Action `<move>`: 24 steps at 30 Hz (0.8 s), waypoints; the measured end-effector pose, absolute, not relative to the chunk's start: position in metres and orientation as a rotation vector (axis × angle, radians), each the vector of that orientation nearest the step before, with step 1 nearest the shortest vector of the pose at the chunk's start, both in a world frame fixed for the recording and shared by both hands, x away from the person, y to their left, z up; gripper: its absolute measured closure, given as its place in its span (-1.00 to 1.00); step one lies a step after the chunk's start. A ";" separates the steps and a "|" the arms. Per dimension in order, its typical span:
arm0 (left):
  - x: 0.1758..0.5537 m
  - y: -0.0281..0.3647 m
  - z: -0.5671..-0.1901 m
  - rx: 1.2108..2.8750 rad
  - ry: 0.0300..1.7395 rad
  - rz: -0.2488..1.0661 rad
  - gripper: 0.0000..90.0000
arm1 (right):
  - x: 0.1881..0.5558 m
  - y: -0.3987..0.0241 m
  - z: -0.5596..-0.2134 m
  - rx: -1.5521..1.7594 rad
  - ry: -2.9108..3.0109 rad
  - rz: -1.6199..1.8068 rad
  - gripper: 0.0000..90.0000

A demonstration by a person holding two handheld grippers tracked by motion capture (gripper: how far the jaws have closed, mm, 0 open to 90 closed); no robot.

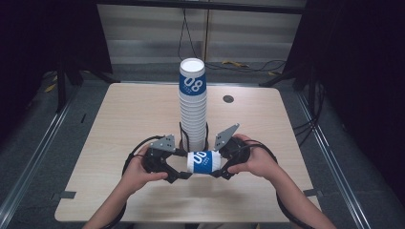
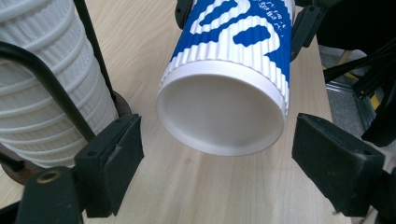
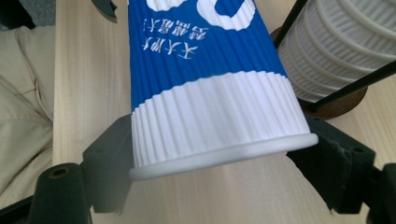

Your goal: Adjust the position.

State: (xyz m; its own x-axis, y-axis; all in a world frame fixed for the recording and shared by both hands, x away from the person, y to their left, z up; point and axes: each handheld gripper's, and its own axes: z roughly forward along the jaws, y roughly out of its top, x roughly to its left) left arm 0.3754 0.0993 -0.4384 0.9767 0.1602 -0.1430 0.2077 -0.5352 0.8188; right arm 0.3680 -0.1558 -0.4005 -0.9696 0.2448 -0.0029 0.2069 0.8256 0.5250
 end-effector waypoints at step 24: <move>0.374 0.096 -0.441 2.197 0.243 -0.017 -0.63 | 0.371 -0.144 -0.397 0.300 2.992 0.641 -0.59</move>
State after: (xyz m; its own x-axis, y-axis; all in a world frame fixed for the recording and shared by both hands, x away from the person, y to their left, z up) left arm 0.3738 0.0961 -0.4406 0.9807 0.1680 -0.1004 0.1805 -0.5778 0.7960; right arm 0.3706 -0.1438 -0.3974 -0.9787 0.2039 -0.0250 0.1758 0.8942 0.4118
